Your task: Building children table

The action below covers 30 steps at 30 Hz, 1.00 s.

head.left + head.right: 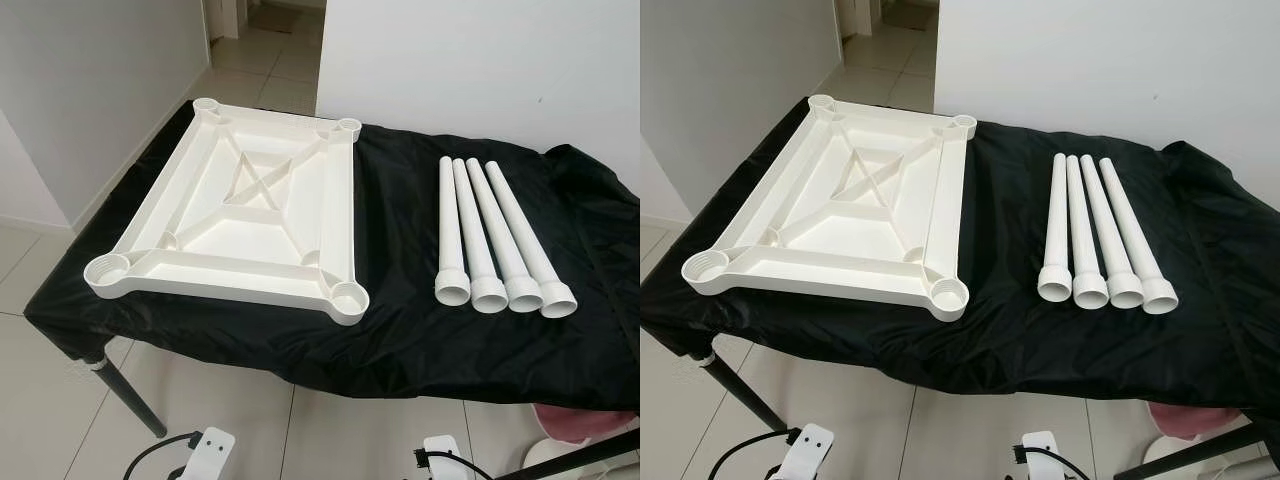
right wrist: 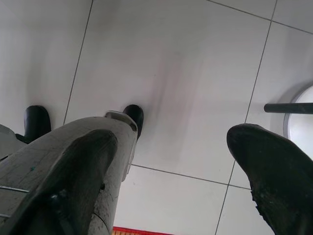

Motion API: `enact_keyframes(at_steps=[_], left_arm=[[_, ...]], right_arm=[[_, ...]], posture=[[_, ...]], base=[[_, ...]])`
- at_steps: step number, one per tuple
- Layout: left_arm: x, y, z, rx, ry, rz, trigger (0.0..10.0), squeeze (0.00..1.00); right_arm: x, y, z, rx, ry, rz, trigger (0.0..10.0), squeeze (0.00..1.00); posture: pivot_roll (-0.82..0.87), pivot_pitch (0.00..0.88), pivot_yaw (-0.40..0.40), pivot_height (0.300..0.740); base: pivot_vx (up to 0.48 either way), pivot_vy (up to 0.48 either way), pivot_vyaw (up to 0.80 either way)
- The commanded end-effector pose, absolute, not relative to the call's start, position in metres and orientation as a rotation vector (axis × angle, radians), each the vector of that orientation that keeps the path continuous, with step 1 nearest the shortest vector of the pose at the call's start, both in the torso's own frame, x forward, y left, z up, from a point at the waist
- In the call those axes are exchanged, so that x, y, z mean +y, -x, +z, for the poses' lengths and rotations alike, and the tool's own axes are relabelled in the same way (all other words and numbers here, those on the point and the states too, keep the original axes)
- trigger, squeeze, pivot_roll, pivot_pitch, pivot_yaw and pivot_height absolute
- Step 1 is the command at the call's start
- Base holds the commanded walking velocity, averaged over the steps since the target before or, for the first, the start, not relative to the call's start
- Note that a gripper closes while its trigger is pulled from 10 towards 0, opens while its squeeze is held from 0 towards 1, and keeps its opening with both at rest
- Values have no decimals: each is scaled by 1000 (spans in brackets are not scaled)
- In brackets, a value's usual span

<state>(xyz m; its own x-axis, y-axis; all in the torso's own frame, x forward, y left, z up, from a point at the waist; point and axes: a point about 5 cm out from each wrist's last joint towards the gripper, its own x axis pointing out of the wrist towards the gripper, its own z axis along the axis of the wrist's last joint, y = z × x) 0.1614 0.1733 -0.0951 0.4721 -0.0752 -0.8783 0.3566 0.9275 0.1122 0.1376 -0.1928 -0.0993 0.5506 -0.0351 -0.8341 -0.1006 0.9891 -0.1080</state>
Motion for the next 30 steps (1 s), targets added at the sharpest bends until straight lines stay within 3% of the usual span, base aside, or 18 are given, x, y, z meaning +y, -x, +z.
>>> enact_keyframes(at_steps=[1, 30], left_arm=[[171, -152, -99, 1100, -282, -299, 10000, 0], [168, -155, -99, 1098, -297, -305, 10000, 0]], right_arm=[[-194, -118, -107, 1075, 143, 33, 10000, 0], [-191, -124, -106, 1064, 141, 33, 10000, 0]], posture=[[-1, 0, -36, 740], [-2, 0, -32, 740]], base=[[0, 0, 0], [0, 0, 0]])
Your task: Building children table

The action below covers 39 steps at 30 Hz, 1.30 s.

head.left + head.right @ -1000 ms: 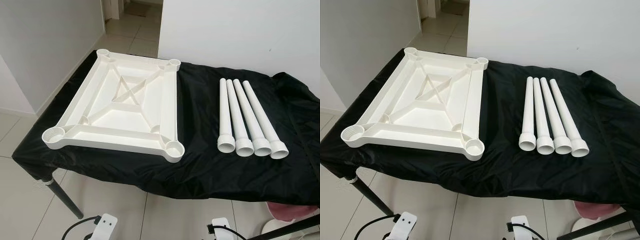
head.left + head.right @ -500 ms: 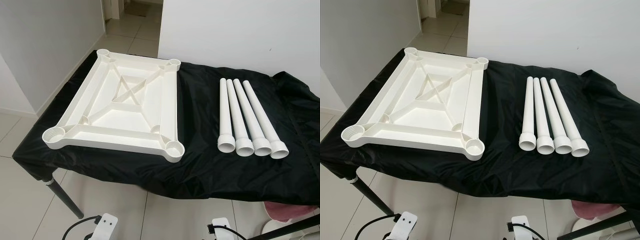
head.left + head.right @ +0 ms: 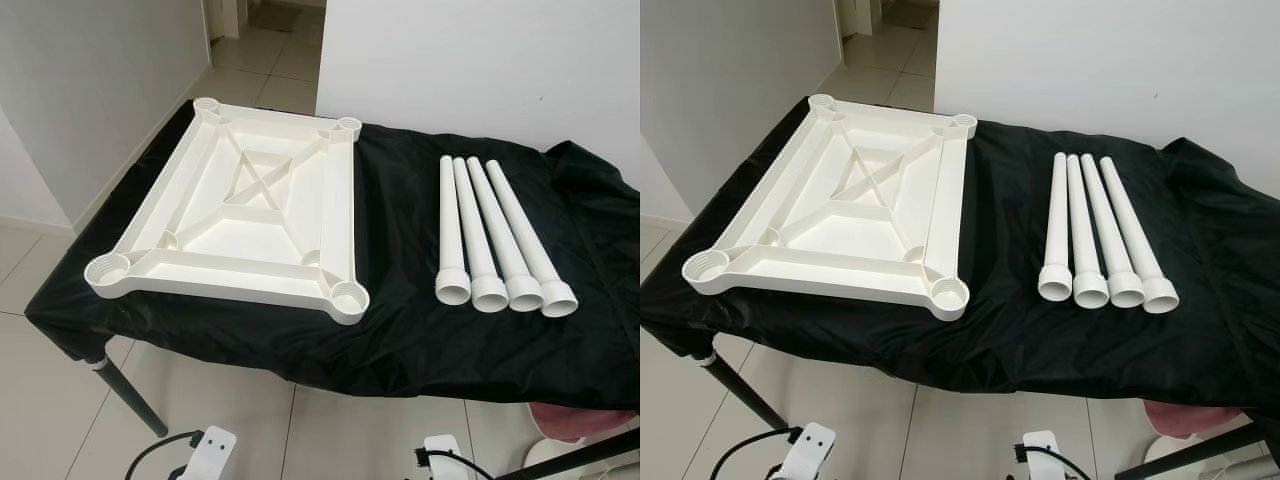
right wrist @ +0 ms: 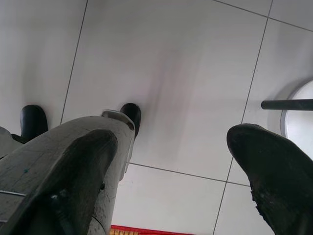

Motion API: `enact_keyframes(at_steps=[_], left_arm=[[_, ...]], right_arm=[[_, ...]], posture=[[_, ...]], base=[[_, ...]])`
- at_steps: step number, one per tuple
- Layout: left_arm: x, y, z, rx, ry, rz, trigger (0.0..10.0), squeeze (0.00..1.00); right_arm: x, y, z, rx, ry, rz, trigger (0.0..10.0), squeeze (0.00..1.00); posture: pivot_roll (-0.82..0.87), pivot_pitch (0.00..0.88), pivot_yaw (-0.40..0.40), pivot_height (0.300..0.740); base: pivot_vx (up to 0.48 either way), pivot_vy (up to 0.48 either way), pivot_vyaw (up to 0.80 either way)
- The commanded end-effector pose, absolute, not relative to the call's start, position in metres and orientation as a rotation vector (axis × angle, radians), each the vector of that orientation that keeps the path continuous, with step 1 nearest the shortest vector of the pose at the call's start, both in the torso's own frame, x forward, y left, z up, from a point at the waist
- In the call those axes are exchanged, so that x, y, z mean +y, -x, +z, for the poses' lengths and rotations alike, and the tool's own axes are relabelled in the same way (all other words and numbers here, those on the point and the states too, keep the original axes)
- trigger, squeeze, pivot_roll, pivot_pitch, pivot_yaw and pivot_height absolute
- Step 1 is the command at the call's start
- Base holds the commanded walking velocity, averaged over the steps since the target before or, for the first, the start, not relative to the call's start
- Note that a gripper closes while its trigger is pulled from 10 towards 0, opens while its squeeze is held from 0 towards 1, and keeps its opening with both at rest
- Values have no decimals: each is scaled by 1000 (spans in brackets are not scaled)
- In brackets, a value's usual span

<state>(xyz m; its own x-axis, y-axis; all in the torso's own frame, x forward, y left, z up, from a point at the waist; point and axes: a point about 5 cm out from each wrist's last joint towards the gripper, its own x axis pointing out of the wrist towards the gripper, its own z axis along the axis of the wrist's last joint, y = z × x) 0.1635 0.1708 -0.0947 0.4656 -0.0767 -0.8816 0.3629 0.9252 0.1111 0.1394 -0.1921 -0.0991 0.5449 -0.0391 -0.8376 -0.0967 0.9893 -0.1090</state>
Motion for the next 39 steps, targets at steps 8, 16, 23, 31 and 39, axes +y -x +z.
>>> enact_keyframes(at_steps=[8, 16, 23, 31, 39], left_arm=[[166, -154, -99, 1104, -298, -304, 10000, 0], [168, -149, -101, 1115, -302, -302, 10000, 0], [172, -145, -102, 1125, -304, -299, 10000, 0], [174, -146, -101, 1121, -307, -298, 10000, 0], [170, -155, -98, 1081, -267, -287, 10000, 0]], right_arm=[[-191, -125, -105, 1063, 142, 31, 10000, 0], [-191, -124, -105, 1066, 142, 30, 10000, 0], [-190, -123, -106, 1070, 139, 30, 10000, 0], [-190, -122, -106, 1073, 139, 33, 10000, 0], [-190, -121, -106, 1073, 142, 34, 10000, 0]], posture=[[-4, 0, -33, 740], [-6, 0, -33, 740], [-5, 0, -31, 740], [-2, 0, -31, 740], [-1, 0, -33, 740]], base=[[0, 0, 0], [-285, 0, 0], [-288, 0, 0], [-283, 0, 0], [0, 0, 0]])
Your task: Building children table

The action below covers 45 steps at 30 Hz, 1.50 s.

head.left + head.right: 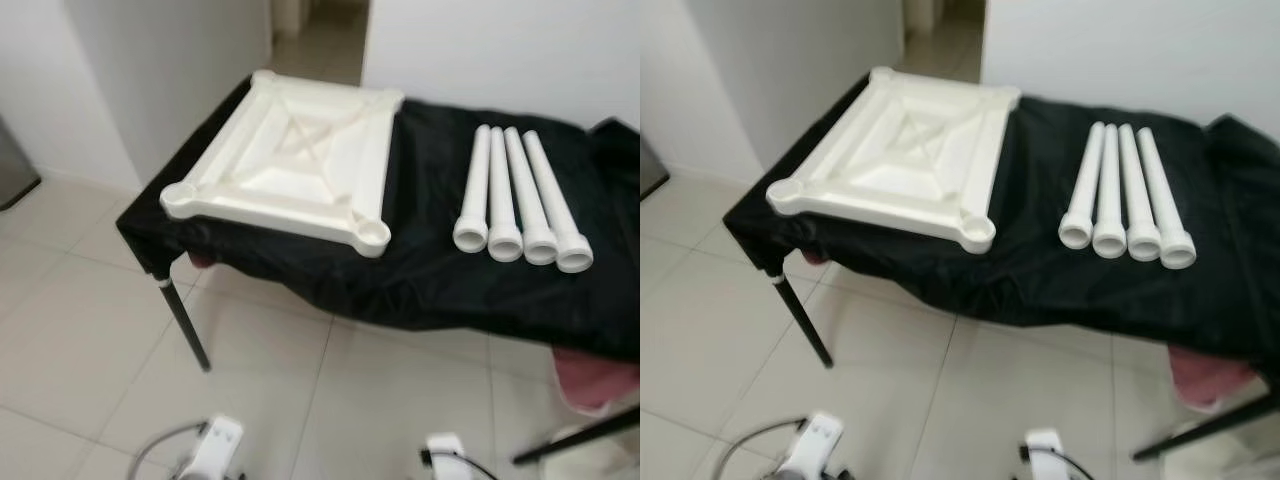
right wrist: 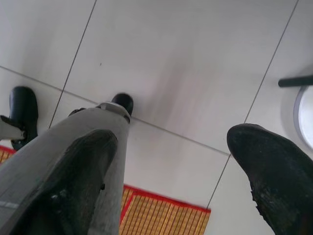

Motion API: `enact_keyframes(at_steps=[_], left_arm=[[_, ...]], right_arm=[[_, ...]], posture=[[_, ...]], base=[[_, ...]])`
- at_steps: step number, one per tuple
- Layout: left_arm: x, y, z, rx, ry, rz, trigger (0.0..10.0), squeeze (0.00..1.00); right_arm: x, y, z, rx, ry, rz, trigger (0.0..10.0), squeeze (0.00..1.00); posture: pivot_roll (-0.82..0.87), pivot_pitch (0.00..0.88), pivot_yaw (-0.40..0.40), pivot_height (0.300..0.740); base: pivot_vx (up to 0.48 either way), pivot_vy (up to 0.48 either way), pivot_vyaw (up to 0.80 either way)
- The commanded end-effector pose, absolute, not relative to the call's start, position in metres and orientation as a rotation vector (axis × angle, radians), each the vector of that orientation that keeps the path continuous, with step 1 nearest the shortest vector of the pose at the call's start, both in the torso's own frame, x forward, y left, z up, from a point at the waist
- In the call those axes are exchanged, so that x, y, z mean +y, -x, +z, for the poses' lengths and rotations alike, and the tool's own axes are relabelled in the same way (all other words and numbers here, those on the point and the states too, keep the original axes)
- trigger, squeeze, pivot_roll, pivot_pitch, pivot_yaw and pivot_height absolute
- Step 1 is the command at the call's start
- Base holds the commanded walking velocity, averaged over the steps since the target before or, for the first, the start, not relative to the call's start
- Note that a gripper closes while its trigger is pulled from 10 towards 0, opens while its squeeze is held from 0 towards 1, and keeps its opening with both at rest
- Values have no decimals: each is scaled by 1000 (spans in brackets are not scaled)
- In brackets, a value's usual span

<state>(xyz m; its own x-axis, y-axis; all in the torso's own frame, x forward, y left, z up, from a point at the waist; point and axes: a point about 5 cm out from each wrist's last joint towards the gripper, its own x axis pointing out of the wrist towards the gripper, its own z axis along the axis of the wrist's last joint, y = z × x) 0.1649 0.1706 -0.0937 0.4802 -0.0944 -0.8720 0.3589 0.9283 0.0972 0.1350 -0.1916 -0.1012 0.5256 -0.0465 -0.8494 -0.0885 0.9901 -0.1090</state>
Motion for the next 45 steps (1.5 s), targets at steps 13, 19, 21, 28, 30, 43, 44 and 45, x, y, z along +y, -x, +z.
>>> enact_keyframes(at_steps=[13, 19, 21, 28, 30, 43, 44, 45], left_arm=[[172, -163, -92, 978, -141, -287, 10000, 796], [174, -192, -74, 797, -70, -299, 10000, 0], [176, -199, -68, 750, -59, -300, 10000, 0], [183, -223, -43, 538, -55, -330, 10000, 0], [183, -226, -40, 512, -47, -325, 10000, 0], [159, -230, -18, 360, 29, -567, 10000, 0], [155, -228, -11, 334, 64, -639, 10000, 0], [152, -227, 0, 292, 76, -707, 10000, 0]], right_arm=[[-201, -123, -103, 1023, 41, -26, 10000, 153], [-216, -142, -91, 889, 17, -54, 10000, 0], [-220, -149, -86, 841, 36, -36, 10000, 0], [-224, -182, -55, 524, 39, 60, 10000, 0], [-222, -187, -50, 474, 48, 77, 10000, 0], [-187, -210, -10, 174, -12, 324, 10000, 1000], [-183, -211, -2, 138, -26, 367, 10000, 1000], [-181, -212, 9, 94, -35, 405, 10000, 1000]], posture=[[1, 0, -36, 740], [2, 0, -39, 740], [3, 0, -37, 740], [9, 1, -36, 740], [9, 2, -34, 740], [3, 17, -25, 740], [2, 16, -27, 740], [1, 17, -28, 740]], base=[[0, 0, 0], [0, 0, 0], [0, 0, 0], [0, 0, 0], [0, 0, 0], [0, 0, 0], [0, 0, 0], [0, 0, 0]])
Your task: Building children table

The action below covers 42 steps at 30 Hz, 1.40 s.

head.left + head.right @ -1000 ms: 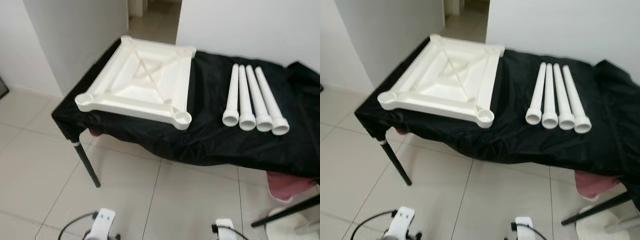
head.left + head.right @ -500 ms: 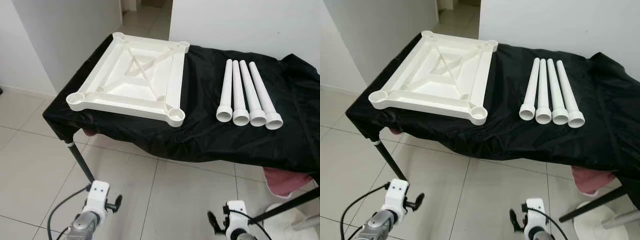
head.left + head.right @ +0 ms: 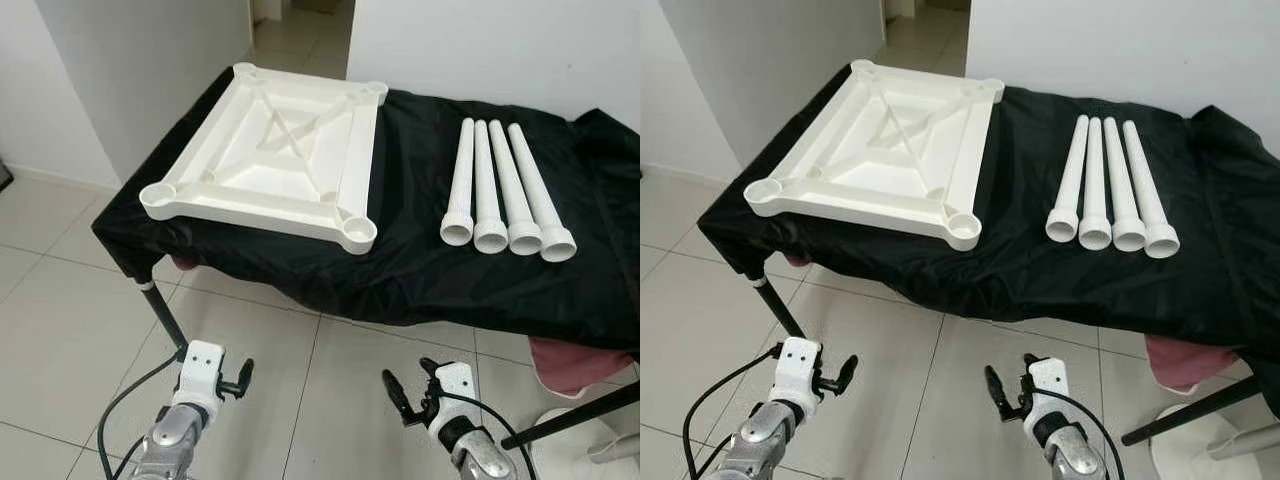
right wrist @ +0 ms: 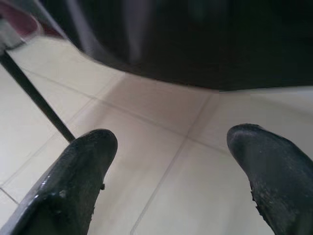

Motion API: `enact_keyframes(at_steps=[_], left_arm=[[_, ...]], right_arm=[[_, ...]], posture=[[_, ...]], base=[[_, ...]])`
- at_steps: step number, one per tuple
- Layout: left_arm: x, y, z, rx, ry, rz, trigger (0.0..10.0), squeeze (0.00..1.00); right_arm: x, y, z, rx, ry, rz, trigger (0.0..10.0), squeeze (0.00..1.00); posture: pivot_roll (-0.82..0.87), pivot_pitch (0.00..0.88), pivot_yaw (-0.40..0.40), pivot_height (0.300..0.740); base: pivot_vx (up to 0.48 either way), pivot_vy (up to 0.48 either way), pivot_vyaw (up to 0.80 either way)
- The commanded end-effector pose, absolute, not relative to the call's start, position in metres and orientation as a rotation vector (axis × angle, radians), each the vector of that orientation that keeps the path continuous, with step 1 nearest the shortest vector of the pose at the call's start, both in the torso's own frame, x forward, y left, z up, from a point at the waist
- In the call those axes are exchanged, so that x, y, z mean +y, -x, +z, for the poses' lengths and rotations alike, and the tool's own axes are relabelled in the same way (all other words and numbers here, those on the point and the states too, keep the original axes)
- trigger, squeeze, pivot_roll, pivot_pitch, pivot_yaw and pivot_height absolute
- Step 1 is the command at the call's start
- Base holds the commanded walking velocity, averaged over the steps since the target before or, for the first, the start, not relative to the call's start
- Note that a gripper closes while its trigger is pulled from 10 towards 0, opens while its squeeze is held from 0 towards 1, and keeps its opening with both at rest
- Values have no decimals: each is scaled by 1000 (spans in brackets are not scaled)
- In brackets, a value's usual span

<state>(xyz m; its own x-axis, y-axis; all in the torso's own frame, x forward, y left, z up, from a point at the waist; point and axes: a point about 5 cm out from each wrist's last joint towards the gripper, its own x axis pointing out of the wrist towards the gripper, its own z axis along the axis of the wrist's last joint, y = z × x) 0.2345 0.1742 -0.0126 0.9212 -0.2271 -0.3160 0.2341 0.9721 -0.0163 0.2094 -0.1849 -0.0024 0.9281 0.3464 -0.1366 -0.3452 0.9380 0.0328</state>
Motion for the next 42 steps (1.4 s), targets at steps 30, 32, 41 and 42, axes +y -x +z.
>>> enact_keyframes(at_steps=[30, 32, 41, 42], left_arm=[[151, -298, 146, -132, 119, -382, 10000, 0], [151, -303, 151, -150, 114, -358, 10000, 0], [144, -313, 157, -149, 82, -295, 10000, 0], [143, -312, 157, -147, 55, -297, 10000, 0]], right_arm=[[-177, -272, 133, -248, -62, 61, 10000, 0], [-176, -273, 136, -257, -58, 51, 10000, 0], [-182, -274, 146, -296, -14, -42, 10000, 0], [-182, -274, 145, -293, -6, -46, 10000, 0]], posture=[[-6, 0, -46, 740], [-9, 0, -44, 740], [-17, 0, -29, 740], [-17, 0, -29, 740]], base=[[0, 0, 0], [0, 0, 0], [0, 0, 0], [0, 0, 0]])
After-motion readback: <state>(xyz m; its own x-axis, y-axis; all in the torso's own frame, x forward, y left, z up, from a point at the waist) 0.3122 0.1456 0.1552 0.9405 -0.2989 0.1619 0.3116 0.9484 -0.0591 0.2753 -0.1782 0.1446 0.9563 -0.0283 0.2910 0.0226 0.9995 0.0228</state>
